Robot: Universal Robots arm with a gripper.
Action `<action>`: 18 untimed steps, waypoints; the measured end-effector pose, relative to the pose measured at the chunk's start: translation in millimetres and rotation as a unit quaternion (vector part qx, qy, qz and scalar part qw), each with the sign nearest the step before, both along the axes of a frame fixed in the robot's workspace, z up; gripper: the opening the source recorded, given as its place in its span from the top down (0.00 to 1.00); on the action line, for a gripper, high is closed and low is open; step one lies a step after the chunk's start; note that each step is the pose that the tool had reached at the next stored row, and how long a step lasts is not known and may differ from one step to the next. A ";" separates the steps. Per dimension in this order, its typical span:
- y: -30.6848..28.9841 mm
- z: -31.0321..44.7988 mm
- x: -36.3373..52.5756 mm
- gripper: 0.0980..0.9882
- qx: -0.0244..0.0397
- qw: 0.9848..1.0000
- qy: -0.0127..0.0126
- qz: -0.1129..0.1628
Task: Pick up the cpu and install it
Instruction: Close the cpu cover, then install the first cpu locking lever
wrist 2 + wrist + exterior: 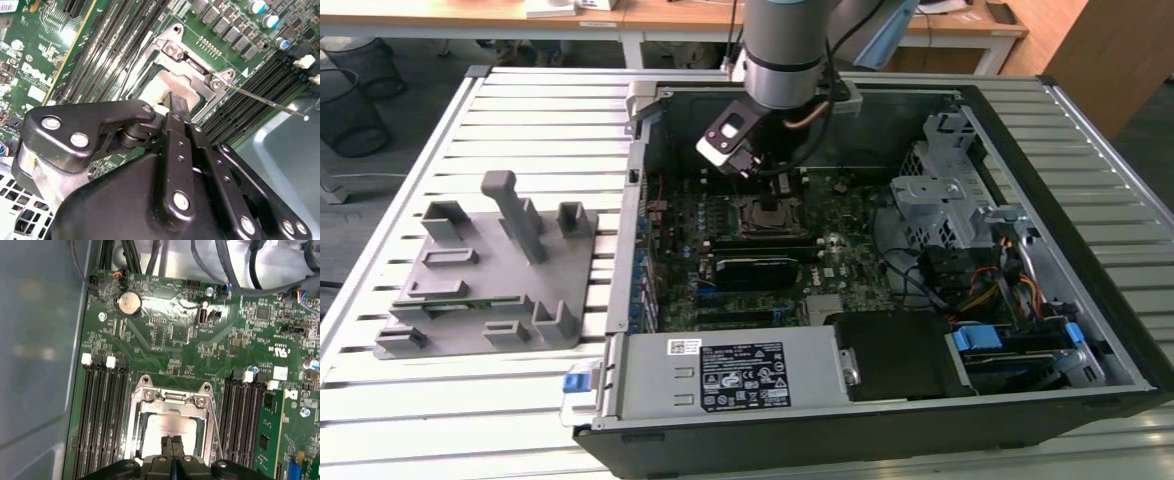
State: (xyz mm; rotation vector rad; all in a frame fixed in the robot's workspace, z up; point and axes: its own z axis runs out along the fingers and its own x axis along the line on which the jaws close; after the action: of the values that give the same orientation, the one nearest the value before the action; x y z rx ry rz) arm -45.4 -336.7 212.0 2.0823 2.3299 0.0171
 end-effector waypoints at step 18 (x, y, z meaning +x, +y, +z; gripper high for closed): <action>0.0 3.7 6.5 0.99 0.000 1.000 0.000 0.000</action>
State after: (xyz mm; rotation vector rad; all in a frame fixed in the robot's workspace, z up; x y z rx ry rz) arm -38.9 -336.7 215.7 2.0822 2.3298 0.0167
